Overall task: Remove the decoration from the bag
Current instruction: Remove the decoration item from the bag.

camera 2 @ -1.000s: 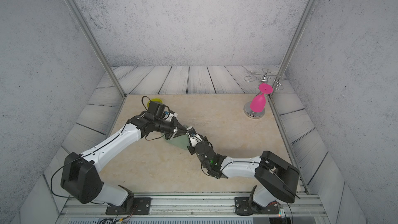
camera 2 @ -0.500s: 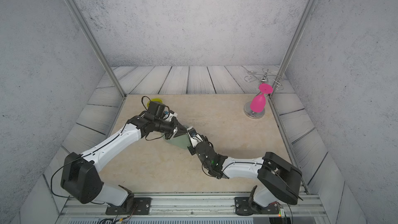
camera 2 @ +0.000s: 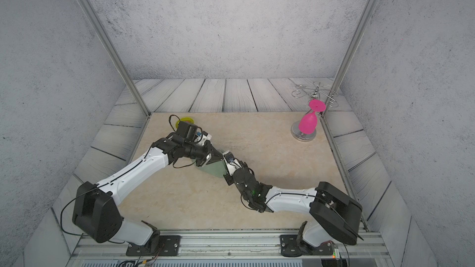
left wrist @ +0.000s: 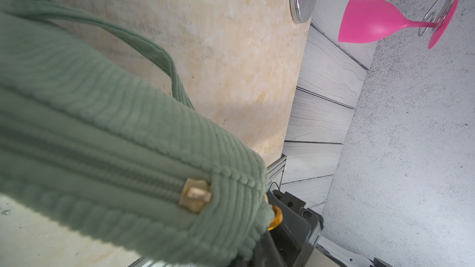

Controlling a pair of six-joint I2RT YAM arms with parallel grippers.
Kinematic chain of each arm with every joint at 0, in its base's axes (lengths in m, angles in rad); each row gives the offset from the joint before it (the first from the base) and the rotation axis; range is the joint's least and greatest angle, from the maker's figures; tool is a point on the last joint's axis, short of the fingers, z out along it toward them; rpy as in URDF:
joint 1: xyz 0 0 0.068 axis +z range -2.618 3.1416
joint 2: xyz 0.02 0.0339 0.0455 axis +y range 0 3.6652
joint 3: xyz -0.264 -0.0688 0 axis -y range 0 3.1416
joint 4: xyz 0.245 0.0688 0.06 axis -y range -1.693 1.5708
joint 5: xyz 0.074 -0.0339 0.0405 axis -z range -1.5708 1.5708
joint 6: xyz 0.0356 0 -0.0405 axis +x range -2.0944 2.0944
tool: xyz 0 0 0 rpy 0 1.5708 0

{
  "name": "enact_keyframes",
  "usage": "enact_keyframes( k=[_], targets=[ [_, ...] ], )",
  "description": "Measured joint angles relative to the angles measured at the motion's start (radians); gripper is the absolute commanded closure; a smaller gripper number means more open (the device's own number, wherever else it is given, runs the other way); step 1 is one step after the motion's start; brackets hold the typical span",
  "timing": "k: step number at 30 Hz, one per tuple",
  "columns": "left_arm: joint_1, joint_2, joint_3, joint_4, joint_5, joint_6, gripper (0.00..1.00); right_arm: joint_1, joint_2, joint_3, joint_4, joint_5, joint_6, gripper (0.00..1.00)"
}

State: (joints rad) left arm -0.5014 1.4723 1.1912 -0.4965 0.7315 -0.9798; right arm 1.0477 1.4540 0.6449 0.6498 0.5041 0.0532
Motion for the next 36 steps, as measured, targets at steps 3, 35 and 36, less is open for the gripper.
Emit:
enact_keyframes(
  k=[3, 35, 36],
  targets=[
    [0.0, 0.0, 0.002, 0.0, -0.014, 0.008, 1.0, -0.002, 0.013, 0.018, -0.006, 0.001, 0.0, 0.84],
    [-0.005, 0.035, -0.055, 0.248, -0.047, -0.075, 1.0, -0.078, 0.077, 0.074, 0.045, -0.029, 0.244, 0.84],
    [-0.005, 0.035, -0.055, 0.249, -0.048, -0.074, 1.0, -0.08, 0.077, 0.074, 0.048, -0.034, 0.25, 0.84]
  ],
)
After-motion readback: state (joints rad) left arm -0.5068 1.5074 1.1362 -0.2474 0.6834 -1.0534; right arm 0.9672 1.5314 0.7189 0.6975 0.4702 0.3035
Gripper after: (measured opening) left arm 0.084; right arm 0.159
